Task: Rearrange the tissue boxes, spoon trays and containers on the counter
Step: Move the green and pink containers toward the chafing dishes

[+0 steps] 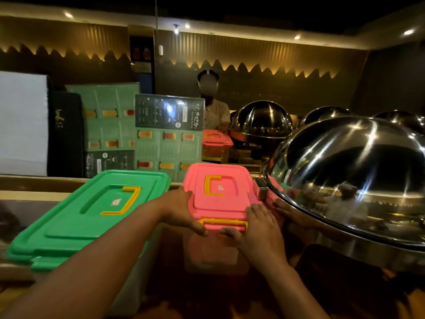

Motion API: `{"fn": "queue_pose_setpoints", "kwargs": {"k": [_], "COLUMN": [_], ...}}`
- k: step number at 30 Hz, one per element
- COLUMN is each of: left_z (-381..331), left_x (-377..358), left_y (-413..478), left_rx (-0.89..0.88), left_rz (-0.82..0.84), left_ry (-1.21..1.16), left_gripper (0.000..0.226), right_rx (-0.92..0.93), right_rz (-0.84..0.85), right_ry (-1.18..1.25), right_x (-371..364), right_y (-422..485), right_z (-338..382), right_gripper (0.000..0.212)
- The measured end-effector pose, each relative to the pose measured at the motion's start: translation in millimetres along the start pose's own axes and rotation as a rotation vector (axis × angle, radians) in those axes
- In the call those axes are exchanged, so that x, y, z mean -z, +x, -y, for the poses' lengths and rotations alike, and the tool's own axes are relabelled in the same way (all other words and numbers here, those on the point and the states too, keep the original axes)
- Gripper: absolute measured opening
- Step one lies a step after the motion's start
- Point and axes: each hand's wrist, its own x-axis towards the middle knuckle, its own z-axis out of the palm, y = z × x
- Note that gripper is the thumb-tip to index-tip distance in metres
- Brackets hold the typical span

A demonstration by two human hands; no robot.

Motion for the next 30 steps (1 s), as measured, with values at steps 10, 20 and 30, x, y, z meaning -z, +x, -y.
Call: {"fn": "queue_pose_setpoints", "kwargs": {"k": [10,20,30], "left_z": [8.7,162.1,252.0], "left_x": [1.3,44.3,25.4], "left_y": [-17.8,-133.7,-168.9], "left_rx": [-0.043,0.078,-0.038], "left_rz": [-0.026,-0.107,-0.056], "left_ry": [0.04,-0.023,-0.133], "left_gripper": [0.125,0.149,0.163], "right_rx": [-0.025,0.254,0.04], "right_rz": [0.039,0.073,0.027], "right_ry": [-0.013,0.45,0.366], "right_x": [0.8,7.2,-18.7], "right_y": [2.0,-46.3,-76.6], "right_z": [2.2,163.5,223.3], "right_gripper": [0.121,0.069,0.1]}}
